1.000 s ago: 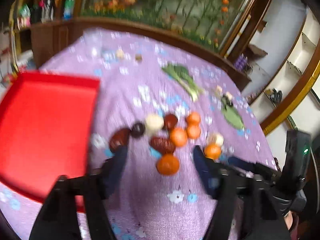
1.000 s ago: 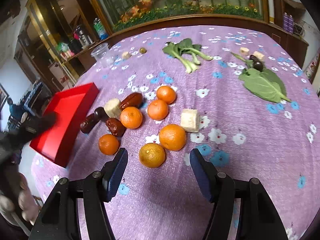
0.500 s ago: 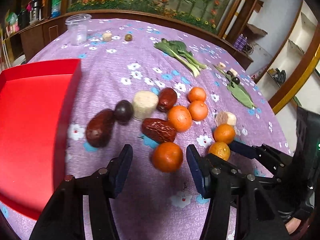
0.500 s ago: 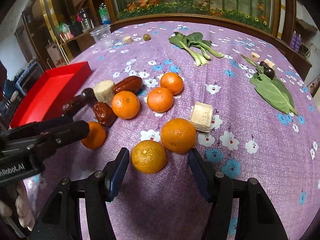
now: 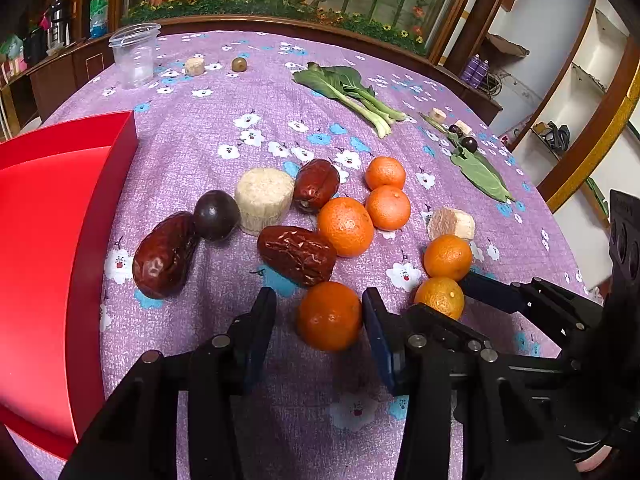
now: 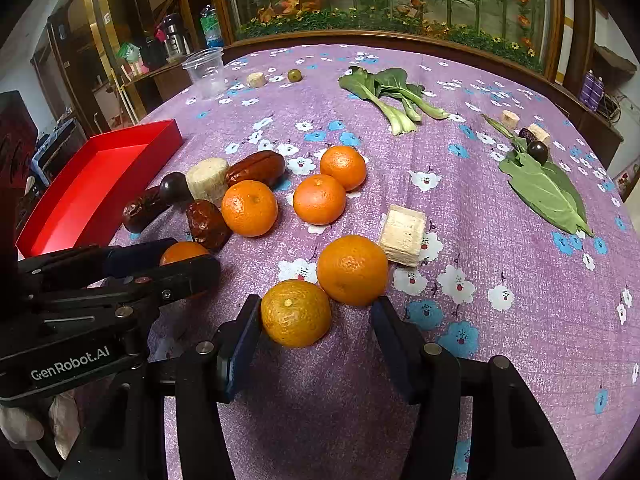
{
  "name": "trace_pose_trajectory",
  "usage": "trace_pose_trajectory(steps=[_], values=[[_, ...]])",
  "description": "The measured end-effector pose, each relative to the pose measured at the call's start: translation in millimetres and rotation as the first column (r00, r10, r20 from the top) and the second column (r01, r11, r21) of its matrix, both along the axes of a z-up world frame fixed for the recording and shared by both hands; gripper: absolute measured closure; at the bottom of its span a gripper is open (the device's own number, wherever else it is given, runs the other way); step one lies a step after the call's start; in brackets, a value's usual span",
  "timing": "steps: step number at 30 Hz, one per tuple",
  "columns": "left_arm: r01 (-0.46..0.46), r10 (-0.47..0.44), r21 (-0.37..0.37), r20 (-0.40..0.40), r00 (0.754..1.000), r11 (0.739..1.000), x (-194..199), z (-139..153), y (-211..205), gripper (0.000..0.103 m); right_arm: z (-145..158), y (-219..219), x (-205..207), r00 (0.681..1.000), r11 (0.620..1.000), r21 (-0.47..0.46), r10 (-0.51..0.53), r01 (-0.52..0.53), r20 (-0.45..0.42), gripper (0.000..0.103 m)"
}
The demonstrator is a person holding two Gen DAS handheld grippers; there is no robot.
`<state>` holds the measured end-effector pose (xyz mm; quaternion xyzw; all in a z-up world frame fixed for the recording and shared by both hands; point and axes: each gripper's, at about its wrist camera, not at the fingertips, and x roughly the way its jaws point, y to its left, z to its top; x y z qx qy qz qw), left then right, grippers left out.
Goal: Organize fruits
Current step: 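Grasp an orange with the left tool while the right tool grasps an orange, then carry both oranges over the red tray and open both tools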
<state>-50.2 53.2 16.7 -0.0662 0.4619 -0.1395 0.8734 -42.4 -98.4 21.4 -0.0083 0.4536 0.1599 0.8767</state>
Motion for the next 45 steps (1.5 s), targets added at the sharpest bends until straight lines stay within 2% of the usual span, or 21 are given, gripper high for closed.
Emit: trace_pose_trajectory(steps=[2, 4, 6, 10, 14, 21, 28, 39, 42, 45], values=[[0.017, -0.017, -0.031, -0.005, 1.0, 0.999, -1.3, -0.4, 0.9, 0.073, 0.5, 0.1, -0.3, 1.0, 1.0, -0.001, 0.002, -0.002, 0.0, 0.048], [0.019, -0.019, -0.028, 0.0, 1.0, 0.999, -4.1, 0.1, 0.3, 0.073, 2.6, 0.1, -2.3, 1.0, 1.0, 0.003, 0.004, -0.004, 0.002, 0.055], [0.017, -0.017, -0.031, 0.001, 1.0, 0.999, -6.4, 0.7, 0.7, 0.073, 2.9, 1.0, -4.5, 1.0, 1.0, 0.014, 0.015, -0.015, -0.004, 0.067], [-0.009, 0.009, -0.053, 0.003, 1.0, 0.999, -12.4, 5.0, 9.1, 0.073, 3.5, 3.4, -10.8, 1.0, 1.0, 0.003, 0.015, -0.015, -0.003, 0.067], [-0.048, 0.051, -0.076, 0.04, 0.998, 0.996, -22.3, 19.1, 24.8, 0.073, 6.8, 1.7, -15.7, 1.0, 1.0, 0.015, 0.007, -0.007, 0.001, 0.067], [-0.147, 0.155, -0.078, 0.108, 0.982, 0.986, -36.9, 44.7, 66.2, 0.073, 32.8, 12.5, -29.2, 0.997, 0.998, 0.041, 0.038, -0.041, 0.06, 0.067], [-0.275, 0.277, -0.04, 0.174, 0.945, 0.961, -47.2, 60.5, 112.7, 0.073, 55.7, 48.9, -32.5, 0.988, 0.992, 0.038, 0.118, -0.122, 0.1, 0.067], [-0.442, 0.439, -0.023, 0.178, 0.881, 0.897, -52.4, 56.1, 182.5, 0.073, 73.0, 124.4, -23.0, 0.962, 0.96, 0.085, 0.257, -0.265, 0.094, 0.067], [-0.49, 0.481, 0.004, 0.185, 0.857, 0.872, -52.5, 54.0, 202.5, 0.073, 75.7, 149.6, -19.2, 0.949, 0.943, 0.115, 0.304, -0.312, 0.086, 0.067], [-0.515, 0.504, 0.016, 0.182, 0.845, 0.857, -51.6, 51.0, 216.0, 0.073, 73.7, 180.1, -17.6, 0.932, 0.926, 0.11, 0.353, -0.361, 0.08, 0.067]])
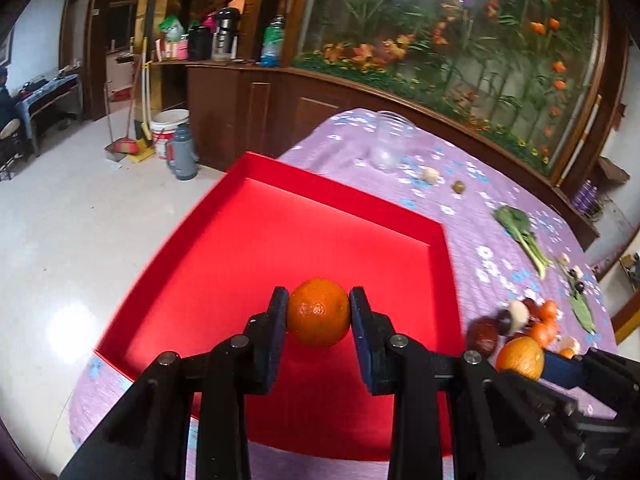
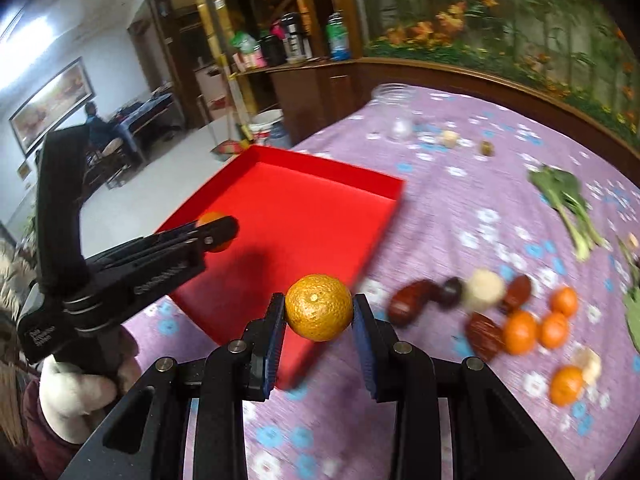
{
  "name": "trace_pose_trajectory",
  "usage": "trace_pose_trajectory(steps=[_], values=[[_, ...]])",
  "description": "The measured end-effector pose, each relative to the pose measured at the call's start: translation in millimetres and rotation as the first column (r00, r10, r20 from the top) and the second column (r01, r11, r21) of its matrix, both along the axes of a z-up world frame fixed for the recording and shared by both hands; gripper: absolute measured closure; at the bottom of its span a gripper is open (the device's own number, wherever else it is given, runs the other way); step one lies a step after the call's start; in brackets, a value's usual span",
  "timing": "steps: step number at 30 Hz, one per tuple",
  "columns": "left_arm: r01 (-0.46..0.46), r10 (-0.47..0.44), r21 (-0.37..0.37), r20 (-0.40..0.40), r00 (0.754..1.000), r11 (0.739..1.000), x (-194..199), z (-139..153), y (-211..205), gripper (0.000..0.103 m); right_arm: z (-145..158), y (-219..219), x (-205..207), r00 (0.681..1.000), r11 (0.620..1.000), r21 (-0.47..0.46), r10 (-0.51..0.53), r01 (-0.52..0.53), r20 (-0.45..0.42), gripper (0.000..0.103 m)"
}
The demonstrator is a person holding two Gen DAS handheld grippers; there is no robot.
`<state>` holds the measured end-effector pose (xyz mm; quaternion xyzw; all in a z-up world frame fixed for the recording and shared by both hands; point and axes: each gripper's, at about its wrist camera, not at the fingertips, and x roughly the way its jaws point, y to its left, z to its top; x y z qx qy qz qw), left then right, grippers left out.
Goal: Organize fruits
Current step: 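Carry both oranges over the red tray and open both tools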
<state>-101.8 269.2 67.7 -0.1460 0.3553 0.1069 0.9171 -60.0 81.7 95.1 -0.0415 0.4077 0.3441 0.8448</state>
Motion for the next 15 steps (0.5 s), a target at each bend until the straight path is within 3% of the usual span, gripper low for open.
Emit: trace_pose_trajectory(steps=[6, 15], values=[[-0.015, 0.015, 0.008, -0.012, 1.0, 1.0, 0.9, -6.9, 15.8, 0.073, -11.8, 41.6, 2.2, 0.998, 0.998, -0.027, 0.059, -0.059, -0.021, 0.066], [-0.031, 0.03, -0.016, -0.027, 0.999, 0.999, 7.0, -18.0, 26.5, 0.073, -32.0, 66.6, 7.9, 0.995, 0.994, -0.064, 0.081, -0.084, -0.054, 0.066]])
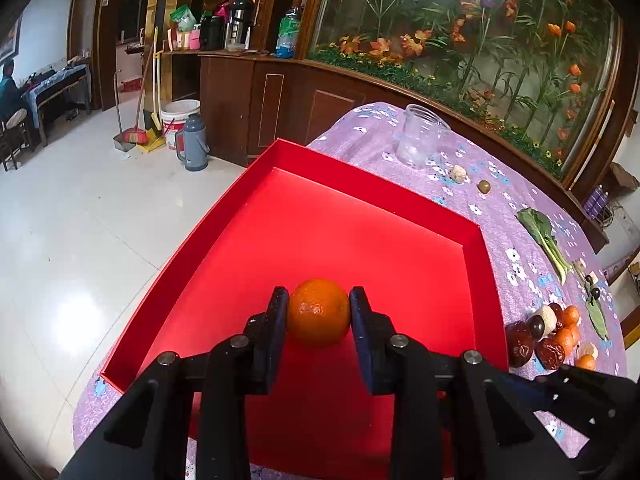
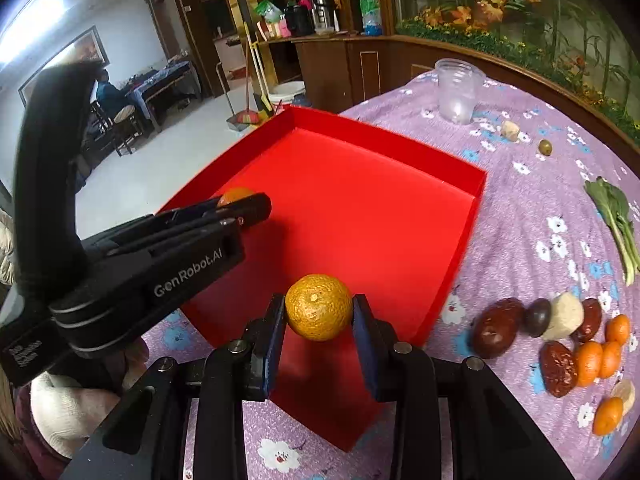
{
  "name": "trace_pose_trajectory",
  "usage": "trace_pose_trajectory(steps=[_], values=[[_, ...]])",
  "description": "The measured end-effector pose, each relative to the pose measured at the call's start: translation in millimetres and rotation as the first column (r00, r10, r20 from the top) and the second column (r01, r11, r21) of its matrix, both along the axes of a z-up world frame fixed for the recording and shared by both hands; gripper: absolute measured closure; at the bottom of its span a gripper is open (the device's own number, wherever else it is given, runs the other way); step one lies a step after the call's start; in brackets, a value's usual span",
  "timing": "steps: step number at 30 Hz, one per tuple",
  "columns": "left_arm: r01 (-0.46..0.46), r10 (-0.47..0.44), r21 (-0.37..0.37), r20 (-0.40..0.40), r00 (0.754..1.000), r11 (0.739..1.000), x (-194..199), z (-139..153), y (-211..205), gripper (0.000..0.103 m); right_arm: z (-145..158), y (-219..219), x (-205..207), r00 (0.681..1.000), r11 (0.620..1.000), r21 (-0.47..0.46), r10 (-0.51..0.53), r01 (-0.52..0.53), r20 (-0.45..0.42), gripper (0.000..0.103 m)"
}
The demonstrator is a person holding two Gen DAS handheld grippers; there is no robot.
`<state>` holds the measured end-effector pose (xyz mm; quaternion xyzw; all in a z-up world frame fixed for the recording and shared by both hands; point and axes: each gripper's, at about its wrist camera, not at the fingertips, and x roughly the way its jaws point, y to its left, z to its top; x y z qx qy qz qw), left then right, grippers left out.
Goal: Organize fruits
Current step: 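Carry both oranges over the red tray and open both tools, then grasp a red date with the left tool while the right tool grasps an orange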
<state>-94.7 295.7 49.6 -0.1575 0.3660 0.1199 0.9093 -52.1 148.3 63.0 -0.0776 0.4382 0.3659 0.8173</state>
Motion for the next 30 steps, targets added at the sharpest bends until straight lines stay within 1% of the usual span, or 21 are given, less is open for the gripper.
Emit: trace_pose_trajectory(steps=[3, 4, 6, 7, 8, 9, 11, 15, 17, 20, 23, 27, 30], values=[[-0.011, 0.011, -0.017, -0.009, 1.0, 1.0, 0.4, -2.5, 3.8, 0.073, -5.7, 4.5, 1.2, 1.0, 1.0, -0.003, 0.007, -0.007, -0.011, 0.065], [-0.013, 0.013, -0.025, -0.009, 1.0, 1.0, 0.0, -2.5, 5.2, 0.071, -7.1, 5.6, 1.4, 1.0, 1.0, -0.002, 0.005, -0.005, -0.014, 0.065], [-0.019, 0.018, -0.034, -0.003, 1.0, 0.999, 0.1, -1.7, 6.2, 0.064, -8.1, 5.9, 2.2, 1.0, 1.0, 0.001, 0.006, -0.006, -0.02, 0.062], [-0.023, 0.023, -0.033, 0.001, 1.0, 0.999, -1.0, -0.4, 6.7, 0.057, -7.8, 5.9, 1.9, 1.0, 1.0, 0.005, 0.008, -0.007, -0.021, 0.06], [-0.026, 0.027, -0.034, 0.007, 1.0, 0.999, -1.7, 1.2, 7.1, 0.051, -7.0, 5.5, 1.7, 1.0, 1.0, 0.008, 0.008, -0.008, -0.017, 0.054], [-0.029, 0.029, -0.035, 0.011, 1.0, 0.999, -2.6, 2.8, 6.7, 0.049, -5.5, 4.6, 0.9, 1.0, 1.0, 0.013, 0.008, -0.007, -0.012, 0.048], [-0.035, 0.035, -0.038, 0.017, 0.999, 0.999, -4.8, 5.8, 6.2, 0.044, -2.1, 2.2, -1.5, 1.0, 1.0, 0.021, 0.005, -0.005, -0.001, 0.044], [-0.048, 0.05, -0.057, 0.034, 0.998, 0.997, -11.1, 13.3, 7.7, 0.042, 3.0, -6.6, -4.6, 1.0, 0.999, 0.036, -0.007, 0.007, 0.009, 0.044], [-0.053, 0.056, -0.066, 0.048, 0.997, 0.996, -14.6, 18.8, 6.5, 0.039, 5.2, -15.4, -6.0, 1.0, 0.999, 0.047, -0.024, 0.023, 0.01, 0.044], [-0.048, 0.053, -0.067, 0.064, 0.997, 0.997, -18.5, 26.4, 0.6, 0.038, 7.7, -35.3, -6.3, 0.998, 0.995, 0.07, -0.064, 0.064, 0.005, 0.044], [-0.024, 0.029, -0.064, 0.072, 0.997, 0.998, -19.6, 33.1, -10.8, 0.037, 8.8, -63.2, -7.2, 0.994, 0.99, 0.091, -0.113, 0.112, 0.001, 0.041], [0.035, -0.031, -0.06, 0.066, 0.997, 0.998, -15.3, 38.0, -36.2, 0.037, 4.8, -114.1, -7.7, 0.98, 0.974, 0.11, -0.198, 0.199, -0.017, 0.041], [0.105, -0.101, -0.074, 0.054, 0.993, 0.992, -8.2, 37.4, -63.3, 0.037, -1.0, -167.3, -6.9, 0.956, 0.948, 0.127, -0.29, 0.292, -0.039, 0.041]])
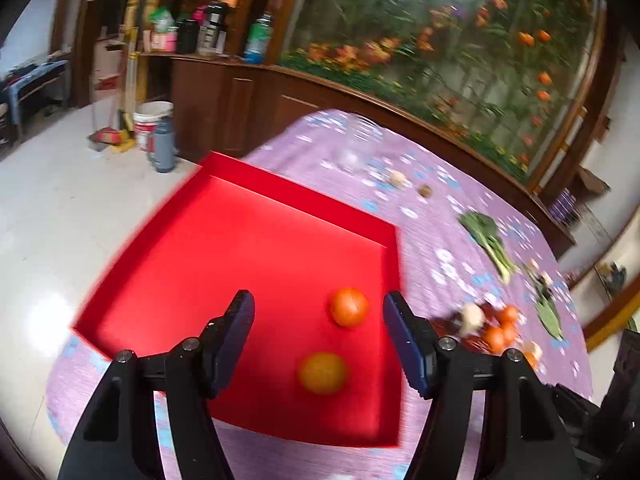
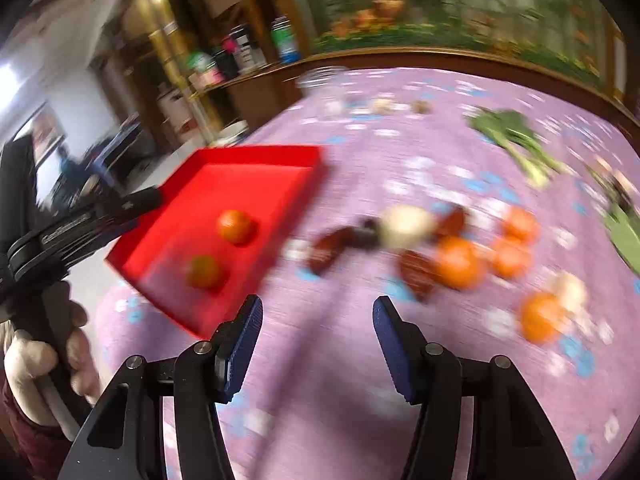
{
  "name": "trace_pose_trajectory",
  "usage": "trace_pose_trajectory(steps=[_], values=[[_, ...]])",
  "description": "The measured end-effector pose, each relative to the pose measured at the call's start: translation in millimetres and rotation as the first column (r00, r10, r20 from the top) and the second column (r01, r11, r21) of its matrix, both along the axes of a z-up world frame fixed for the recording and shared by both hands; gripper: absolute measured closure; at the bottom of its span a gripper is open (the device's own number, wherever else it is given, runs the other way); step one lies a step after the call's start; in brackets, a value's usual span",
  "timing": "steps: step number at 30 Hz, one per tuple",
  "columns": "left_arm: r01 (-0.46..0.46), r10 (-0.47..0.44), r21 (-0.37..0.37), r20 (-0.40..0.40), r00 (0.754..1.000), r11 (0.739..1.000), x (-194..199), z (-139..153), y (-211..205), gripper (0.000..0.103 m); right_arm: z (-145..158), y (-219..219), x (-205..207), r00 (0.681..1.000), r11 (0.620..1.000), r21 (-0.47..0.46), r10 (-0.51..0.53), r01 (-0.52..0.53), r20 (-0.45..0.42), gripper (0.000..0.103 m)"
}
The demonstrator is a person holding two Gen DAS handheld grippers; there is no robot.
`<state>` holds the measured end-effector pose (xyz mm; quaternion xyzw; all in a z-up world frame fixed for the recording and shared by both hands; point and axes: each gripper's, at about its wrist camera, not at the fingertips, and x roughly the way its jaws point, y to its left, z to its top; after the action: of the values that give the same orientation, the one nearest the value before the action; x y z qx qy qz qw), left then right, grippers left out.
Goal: Organize fruits
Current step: 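Grasp a red date with the left tool while the right tool grasps an orange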
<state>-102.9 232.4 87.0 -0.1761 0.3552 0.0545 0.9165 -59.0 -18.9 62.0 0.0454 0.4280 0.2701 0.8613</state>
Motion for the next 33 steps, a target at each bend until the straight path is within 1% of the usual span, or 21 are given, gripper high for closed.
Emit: trace_pose_trajectory(steps=[2, 6, 8, 10, 13, 15, 16, 17, 20, 22, 26, 29, 33], values=[[0.043, -0.043, 0.001, -0.01, 0.999, 0.999, 5.3, -1.5, -18.8, 0.037, -6.0, -40.7, -0.1, 0.997, 0.997, 0.01, -0.077, 0.077, -0.014, 0.041], [0.139, -0.139, 0.012, -0.038, 0.99, 0.99, 18.9, -7.4, -60.9, 0.037, -15.8, -99.9, 0.5, 0.981, 0.981, 0.025, -0.192, 0.193, -0.036, 0.041], [0.203, -0.202, 0.016, -0.054, 0.978, 0.979, 25.2, -12.7, -85.5, 0.037, -20.1, -121.8, 1.9, 0.971, 0.971, 0.042, -0.234, 0.236, -0.053, 0.041], [0.266, -0.265, 0.004, -0.065, 0.962, 0.964, 30.5, -18.1, -107.4, 0.037, -24.5, -133.0, 3.1, 0.967, 0.966, 0.057, -0.248, 0.252, -0.064, 0.041], [0.329, -0.328, -0.008, -0.089, 0.94, 0.944, 37.7, -29.2, -133.1, 0.037, -29.5, -134.0, 6.9, 0.968, 0.967, 0.062, -0.242, 0.246, -0.07, 0.041], [0.358, -0.357, -0.006, -0.105, 0.928, 0.934, 42.8, -34.4, -143.8, 0.043, -32.8, -133.7, 10.1, 0.971, 0.971, 0.058, -0.229, 0.233, -0.07, 0.041], [0.368, -0.366, -0.001, -0.11, 0.924, 0.93, 45.4, -37.6, -149.7, 0.049, -33.9, -131.8, 11.9, 0.972, 0.973, 0.053, -0.223, 0.227, -0.068, 0.041], [0.377, -0.374, 0.006, -0.12, 0.92, 0.926, 49.3, -41.5, -155.5, 0.052, -34.0, -128.6, 14.9, 0.974, 0.974, 0.047, -0.216, 0.22, -0.066, 0.041], [0.382, -0.376, 0.015, -0.148, 0.915, 0.924, 56.8, -51.7, -163.1, 0.053, -35.2, -121.1, 21.7, 0.977, 0.978, 0.027, -0.207, 0.208, -0.056, 0.041], [0.379, -0.37, 0.025, -0.167, 0.914, 0.925, 63.6, -57.3, -167.2, 0.053, -35.1, -114.7, 26.6, 0.978, 0.979, -0.002, -0.203, 0.203, -0.043, 0.041], [0.385, -0.373, 0.028, -0.185, 0.909, 0.923, 75.3, -65.7, -170.9, 0.053, -39.7, -108.5, 35.0, 0.979, 0.979, -0.038, -0.2, 0.198, -0.036, 0.041], [0.392, -0.378, 0.039, -0.188, 0.906, 0.919, 81.9, -68.4, -173.8, 0.053, -42.9, -105.3, 38.5, 0.979, 0.979, -0.048, -0.198, 0.196, -0.041, 0.041], [0.394, -0.383, 0.028, -0.178, 0.906, 0.919, 84.7, -69.0, -172.2, 0.053, -45.5, -103.1, 40.8, 0.98, 0.98, -0.054, -0.196, 0.194, -0.044, 0.041]])
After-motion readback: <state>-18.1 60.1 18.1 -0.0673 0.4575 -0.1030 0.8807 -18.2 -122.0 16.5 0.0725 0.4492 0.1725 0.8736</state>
